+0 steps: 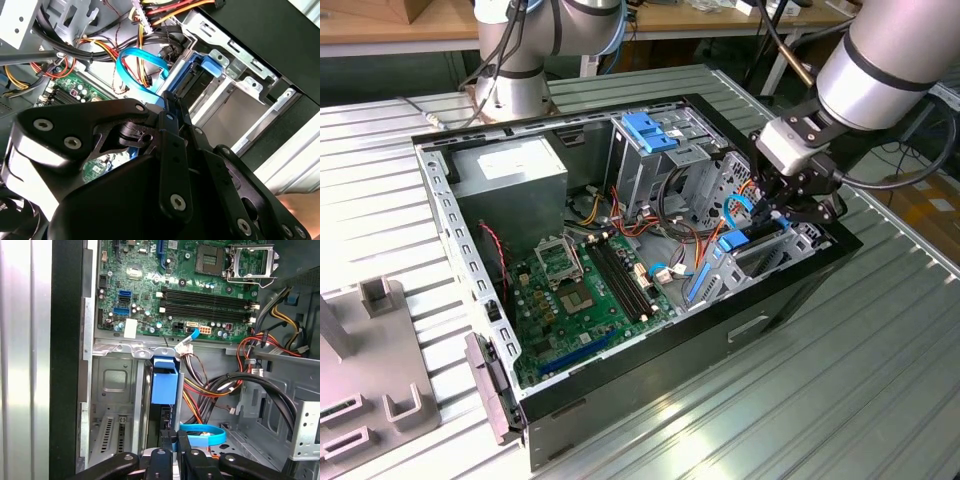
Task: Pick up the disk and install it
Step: 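Insert the first disk wire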
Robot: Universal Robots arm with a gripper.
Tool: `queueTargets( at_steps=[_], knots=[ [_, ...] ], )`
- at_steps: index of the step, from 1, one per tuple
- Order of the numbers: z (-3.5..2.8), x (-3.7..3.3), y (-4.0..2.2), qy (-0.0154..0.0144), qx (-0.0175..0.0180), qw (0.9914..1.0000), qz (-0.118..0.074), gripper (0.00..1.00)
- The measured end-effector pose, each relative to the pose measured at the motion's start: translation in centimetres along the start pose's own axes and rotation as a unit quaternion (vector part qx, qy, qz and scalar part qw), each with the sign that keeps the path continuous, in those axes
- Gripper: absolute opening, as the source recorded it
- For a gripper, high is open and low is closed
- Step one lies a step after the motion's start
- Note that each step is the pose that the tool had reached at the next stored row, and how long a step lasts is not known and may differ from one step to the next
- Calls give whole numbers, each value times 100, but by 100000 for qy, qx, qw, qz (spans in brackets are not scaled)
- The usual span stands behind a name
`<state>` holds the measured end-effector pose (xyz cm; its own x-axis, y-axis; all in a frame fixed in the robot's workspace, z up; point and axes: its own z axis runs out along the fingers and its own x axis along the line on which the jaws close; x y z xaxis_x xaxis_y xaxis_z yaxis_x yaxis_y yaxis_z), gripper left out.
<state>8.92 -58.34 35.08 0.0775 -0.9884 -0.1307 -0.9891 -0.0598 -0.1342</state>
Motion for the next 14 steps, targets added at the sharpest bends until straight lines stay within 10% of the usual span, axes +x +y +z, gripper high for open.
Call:
queueTargets(
  at_steps=[14],
  knots=[
    [48, 13, 4, -6, 12, 100000, 94, 16]
  ],
)
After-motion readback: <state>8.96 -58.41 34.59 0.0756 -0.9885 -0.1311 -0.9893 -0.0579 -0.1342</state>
